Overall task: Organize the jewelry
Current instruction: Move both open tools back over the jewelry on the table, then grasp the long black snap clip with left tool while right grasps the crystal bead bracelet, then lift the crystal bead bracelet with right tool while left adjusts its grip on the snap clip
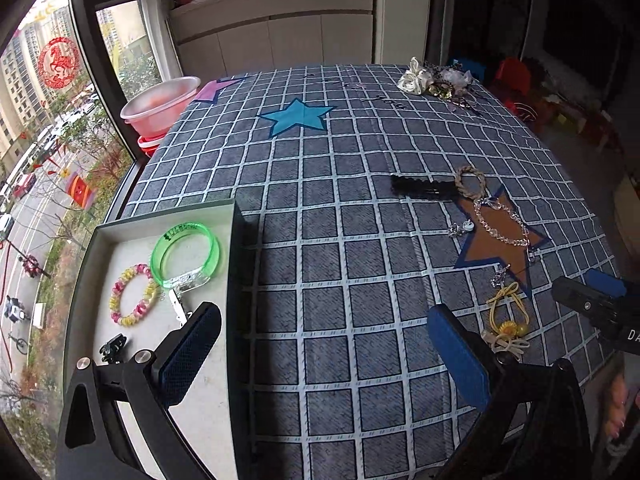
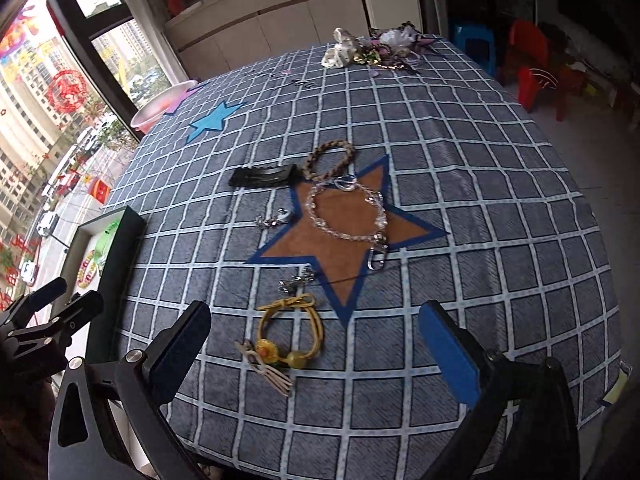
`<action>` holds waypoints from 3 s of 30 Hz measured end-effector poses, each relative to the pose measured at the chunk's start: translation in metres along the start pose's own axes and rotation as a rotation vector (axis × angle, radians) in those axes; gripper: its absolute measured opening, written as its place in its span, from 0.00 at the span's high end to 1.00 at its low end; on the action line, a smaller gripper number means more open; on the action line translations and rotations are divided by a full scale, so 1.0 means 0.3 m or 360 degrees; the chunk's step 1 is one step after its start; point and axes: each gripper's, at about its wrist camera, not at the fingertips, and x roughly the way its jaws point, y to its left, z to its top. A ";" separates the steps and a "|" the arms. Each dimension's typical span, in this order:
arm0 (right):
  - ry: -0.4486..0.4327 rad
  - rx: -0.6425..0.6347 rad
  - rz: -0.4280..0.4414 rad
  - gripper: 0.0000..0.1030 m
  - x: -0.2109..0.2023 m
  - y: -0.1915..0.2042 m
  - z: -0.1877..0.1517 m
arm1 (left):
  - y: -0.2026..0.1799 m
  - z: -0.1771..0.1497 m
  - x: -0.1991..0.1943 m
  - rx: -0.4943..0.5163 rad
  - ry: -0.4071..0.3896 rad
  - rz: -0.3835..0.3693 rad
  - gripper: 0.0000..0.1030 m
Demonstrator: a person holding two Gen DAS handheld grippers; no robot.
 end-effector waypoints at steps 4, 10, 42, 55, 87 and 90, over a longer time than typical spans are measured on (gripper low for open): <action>0.0008 0.0059 -0.0040 0.00 0.008 -0.073 0.005 | -0.077 0.085 0.030 0.0204 -0.0050 0.0007 0.00; 0.0014 0.0041 -0.0080 0.00 0.038 -0.118 0.040 | -0.180 0.192 0.115 0.0547 -0.0121 0.0008 0.00; 0.0085 -0.0308 -0.0279 0.34 0.291 -0.041 0.246 | -0.361 0.337 0.451 0.1001 0.0093 -0.0525 0.51; 0.0033 -0.0264 -0.0205 0.86 0.237 -0.016 0.207 | -0.342 0.289 0.373 0.0831 0.0160 -0.0481 0.92; 0.0032 -0.0035 -0.0046 0.86 0.139 -0.145 0.157 | -0.333 0.347 0.476 0.1069 0.0175 -0.0734 0.45; 0.0027 -0.0031 -0.0044 0.86 0.138 -0.143 0.156 | -0.329 0.315 0.448 0.1076 0.0187 -0.0732 0.55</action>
